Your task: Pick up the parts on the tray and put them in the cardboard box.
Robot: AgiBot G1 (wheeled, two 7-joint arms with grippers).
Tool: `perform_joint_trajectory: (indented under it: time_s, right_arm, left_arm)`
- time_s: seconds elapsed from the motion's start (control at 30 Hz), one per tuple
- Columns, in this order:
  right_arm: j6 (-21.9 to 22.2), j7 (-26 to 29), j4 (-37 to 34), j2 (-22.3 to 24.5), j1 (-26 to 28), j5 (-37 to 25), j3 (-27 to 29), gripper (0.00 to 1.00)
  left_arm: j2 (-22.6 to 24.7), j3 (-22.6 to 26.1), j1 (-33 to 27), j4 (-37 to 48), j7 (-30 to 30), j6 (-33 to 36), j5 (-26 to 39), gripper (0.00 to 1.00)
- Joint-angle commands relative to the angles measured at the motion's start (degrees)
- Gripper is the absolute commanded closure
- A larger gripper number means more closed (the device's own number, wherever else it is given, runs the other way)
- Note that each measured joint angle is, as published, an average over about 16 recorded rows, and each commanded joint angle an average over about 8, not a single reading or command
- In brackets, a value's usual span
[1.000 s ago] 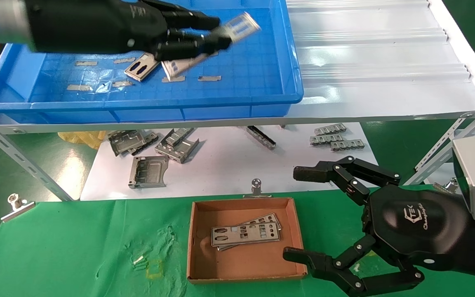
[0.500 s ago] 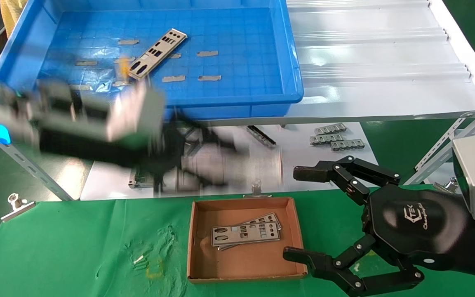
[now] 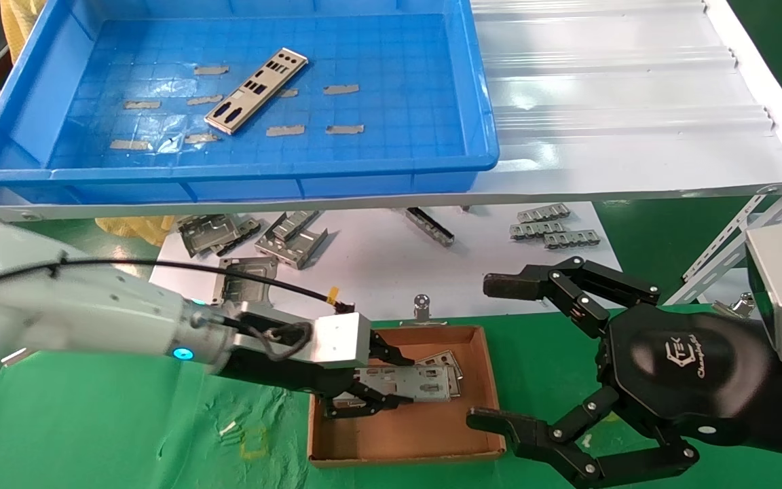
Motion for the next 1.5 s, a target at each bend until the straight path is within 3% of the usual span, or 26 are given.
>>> perform_joint_trajectory:
  time_s: [0.03, 0.1, 0.13, 0.37, 0.4, 0.87, 1.27, 1.5]
  right_arm:
    - [0.0, 0.0, 0.0, 0.0, 0.0, 0.0, 0.0, 0.0]
    - [0.0, 0.0, 0.0, 0.0, 0.0, 0.0, 0.0, 0.0]
    - [0.0, 0.0, 0.0, 0.0, 0.0, 0.0, 0.0, 0.0]
    - [0.0, 0.0, 0.0, 0.0, 0.0, 0.0, 0.0, 0.0]
    - [0.0, 0.0, 0.0, 0.0, 0.0, 0.0, 0.0, 0.0]
    - [0.0, 0.0, 0.0, 0.0, 0.0, 0.0, 0.0, 0.0]
    - [0.01, 0.0, -0.01, 0.0, 0.0, 0.01, 0.0, 0.0]
    - [0.03, 0.0, 0.0, 0.0, -0.01, 0.01, 0.0, 0.0]
  left_arm:
    - [1.76, 0.13, 1.7, 2.0, 1.19, -2.37, 0.33, 1.0]
    - [2.74, 0.05, 2.15, 3.6, 2.32, -2.96, 0.22, 1.0]
    - [3.17, 0.02, 2.26, 4.4, 2.79, -3.15, 0.2, 0.95]
    - [5.66, 0.06, 1.88, 9.51, 5.51, -4.07, 0.45, 0.08]
    - [5.92, 0.04, 1.77, 10.13, 5.86, -4.15, 0.44, 0.0]
    - [7.86, 0.0, -0.6, 16.28, 7.6, -2.49, 0.15, 0.0]
    - [3.99, -3.61, -0.25, 19.17, 6.41, 6.94, -6.18, 0.0]
    - [3.0, -4.27, 0.18, 19.9, 6.73, 8.07, -7.31, 0.0]
